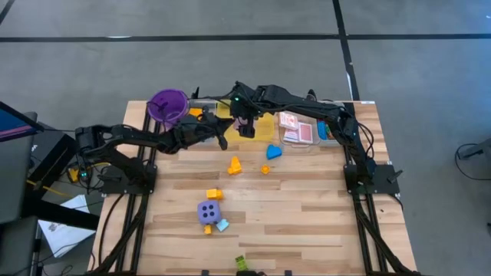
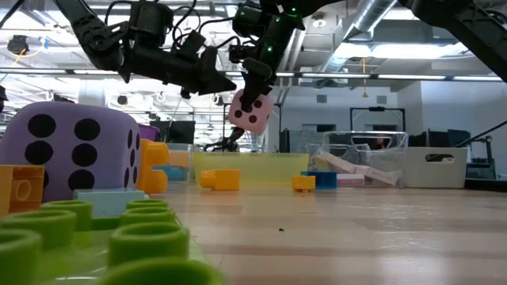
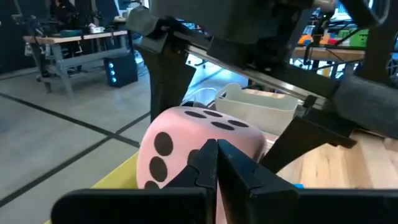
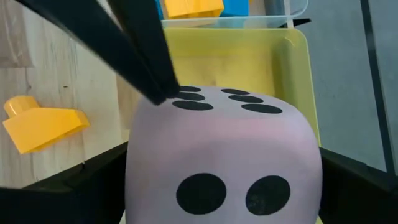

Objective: Pick & Place Toys
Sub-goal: Put the pink dice into the yellow transparent bin, then put the top small yellow game piece into the gray bin

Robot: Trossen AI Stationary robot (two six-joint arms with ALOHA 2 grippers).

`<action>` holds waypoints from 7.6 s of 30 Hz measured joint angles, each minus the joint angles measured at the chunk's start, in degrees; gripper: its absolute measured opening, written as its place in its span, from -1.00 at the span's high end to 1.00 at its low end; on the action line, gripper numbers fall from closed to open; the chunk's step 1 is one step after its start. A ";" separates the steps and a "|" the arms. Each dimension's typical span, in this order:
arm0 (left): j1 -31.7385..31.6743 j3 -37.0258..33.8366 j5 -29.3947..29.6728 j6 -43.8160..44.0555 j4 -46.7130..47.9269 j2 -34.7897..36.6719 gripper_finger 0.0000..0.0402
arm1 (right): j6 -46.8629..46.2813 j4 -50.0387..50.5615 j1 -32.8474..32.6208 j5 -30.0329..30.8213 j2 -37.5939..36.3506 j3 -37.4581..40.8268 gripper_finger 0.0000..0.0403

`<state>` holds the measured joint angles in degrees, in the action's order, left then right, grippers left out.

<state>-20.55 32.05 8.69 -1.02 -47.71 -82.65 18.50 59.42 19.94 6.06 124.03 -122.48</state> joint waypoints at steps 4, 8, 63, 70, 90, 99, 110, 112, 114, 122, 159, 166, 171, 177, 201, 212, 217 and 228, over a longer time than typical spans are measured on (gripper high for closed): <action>0.51 0.00 -0.09 0.00 -1.66 0.00 1.00 | 0.00 -0.02 -0.17 -0.02 0.00 0.00 -0.99; 1.27 0.00 -0.09 0.00 -3.34 0.00 1.00 | 0.00 -0.27 -0.43 -0.02 0.00 0.00 -0.99; 1.19 0.72 1.70 -3.26 31.96 21.30 1.00 | -7.49 14.78 -5.45 -8.02 -13.72 1.89 -0.99; 1.19 -4.82 1.97 -3.01 30.78 31.36 1.00 | -13.15 3.88 -8.93 -13.02 -30.80 23.94 -0.99; 2.38 -10.05 -6.27 9.41 20.69 35.93 1.00 | -31.79 -94.89 -10.95 -13.52 -52.17 95.83 -0.99; 5.11 -9.99 -6.62 10.08 11.41 33.76 0.95 | -35.39 -94.86 -8.09 -13.53 -49.82 95.78 -0.99; 10.91 -9.94 -6.79 15.25 0.70 21.88 0.22 | -35.27 -92.15 -8.15 -13.74 -50.23 95.76 -0.99; 11.83 -9.94 -6.62 15.43 -3.71 18.65 0.03 | -37.21 -89.86 -8.20 -13.72 -50.21 95.78 -0.99; 12.49 -9.94 -6.01 15.43 -8.46 15.66 -0.14 | -37.94 -89.20 -8.15 -13.67 -50.21 95.78 -0.99; 12.32 -9.94 -5.22 14.93 -17.77 10.19 -0.51 | -51.56 -86.38 -8.04 -13.74 -50.17 95.76 -0.99; 12.30 -9.94 -5.29 8.57 -16.79 10.16 -0.52 | -40.30 -100.57 -35.02 37.73 -47.99 111.32 -0.99; 12.30 -9.94 -5.29 8.57 -16.71 10.16 -0.52 | -36.30 -120.14 -35.59 38.60 -29.68 111.03 -0.99; 12.27 -9.94 -5.29 8.59 -16.69 10.16 -0.53 | -34.61 -134.02 -35.43 39.03 -17.32 110.67 -0.99; 12.27 -9.94 -5.29 8.59 -16.67 10.16 -0.54 | -37.64 -139.29 -33.63 37.61 -10.12 110.00 -0.99; 12.29 -9.94 -5.30 8.59 -12.65 10.19 -0.54 | -32.86 -130.35 -29.57 27.48 4.23 88.62 -0.98; 12.27 -9.97 -5.29 8.59 -10.13 10.19 -0.54 | -34.03 -125.52 -29.57 27.89 3.56 87.58 -0.80; 12.27 -9.97 -5.29 8.59 -10.13 10.19 -0.54 | -34.01 -125.00 -28.95 28.08 3.45 87.68 -0.59; 12.30 -9.97 -5.29 8.48 -10.15 10.19 -0.54 | -34.14 -124.52 -28.54 28.61 3.41 87.73 0.00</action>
<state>-8.25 22.09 3.40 7.46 -57.87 -72.47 -15.64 -65.10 -8.60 34.68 127.44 -34.74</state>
